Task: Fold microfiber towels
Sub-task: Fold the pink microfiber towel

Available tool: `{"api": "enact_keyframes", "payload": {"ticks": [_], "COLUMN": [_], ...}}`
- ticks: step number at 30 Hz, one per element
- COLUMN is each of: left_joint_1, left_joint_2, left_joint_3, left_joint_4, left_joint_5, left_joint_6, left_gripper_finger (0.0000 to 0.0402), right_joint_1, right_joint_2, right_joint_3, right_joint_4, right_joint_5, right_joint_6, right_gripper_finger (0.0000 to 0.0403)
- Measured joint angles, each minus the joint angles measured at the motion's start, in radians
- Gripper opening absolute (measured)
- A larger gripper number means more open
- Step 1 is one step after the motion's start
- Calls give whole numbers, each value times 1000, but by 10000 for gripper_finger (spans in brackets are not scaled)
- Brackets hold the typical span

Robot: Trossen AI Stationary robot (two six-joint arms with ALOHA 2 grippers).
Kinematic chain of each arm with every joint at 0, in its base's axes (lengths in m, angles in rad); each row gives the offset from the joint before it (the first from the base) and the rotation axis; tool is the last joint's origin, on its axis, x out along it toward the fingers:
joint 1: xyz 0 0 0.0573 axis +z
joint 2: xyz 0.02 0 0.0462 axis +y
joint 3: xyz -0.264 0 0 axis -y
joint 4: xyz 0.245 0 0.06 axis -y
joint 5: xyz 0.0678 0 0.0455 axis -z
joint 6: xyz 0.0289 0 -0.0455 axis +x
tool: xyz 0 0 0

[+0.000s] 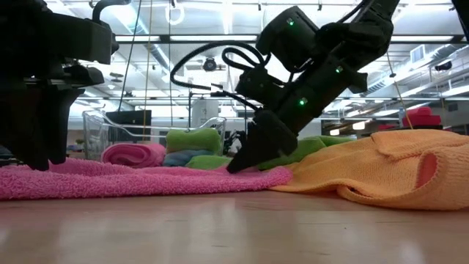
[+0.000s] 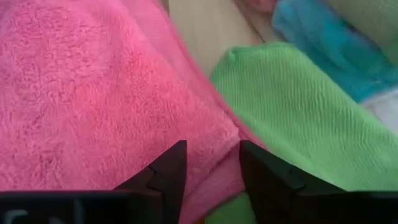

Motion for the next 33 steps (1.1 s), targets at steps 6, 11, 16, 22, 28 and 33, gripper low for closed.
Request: {"api": "enact_keyframes", "payload": {"ticks": [6,11,16,22,28,33], "left_joint_1": [0,0,0,0,-2,-2], "left_joint_2": [0,0,0,0,0,0], "left_joint_3": [0,0,0,0,0,0], "left_joint_4": [-1,-3,-2,-2,1,8], "left_joint_5": [0,0,0,0,0,0], "left_joint_6": [0,1,1,1,0,2], "left_gripper_finger": [100,95,95,90,85,90], "right_joint_1": [0,0,0,0,1,1], "right_joint_2": [7,6,6,-4,-34,-34], "right_joint_3": [0,0,0,0,1,34], "right_joint_4": [12,28,25,18,-11,-78], "right_joint_5": [9,10,2,0,-3,-2], "right_joint_6": [0,-4,-3,-1,4,12], "right_gripper_finger": [119,83,49,41,41,41]}}
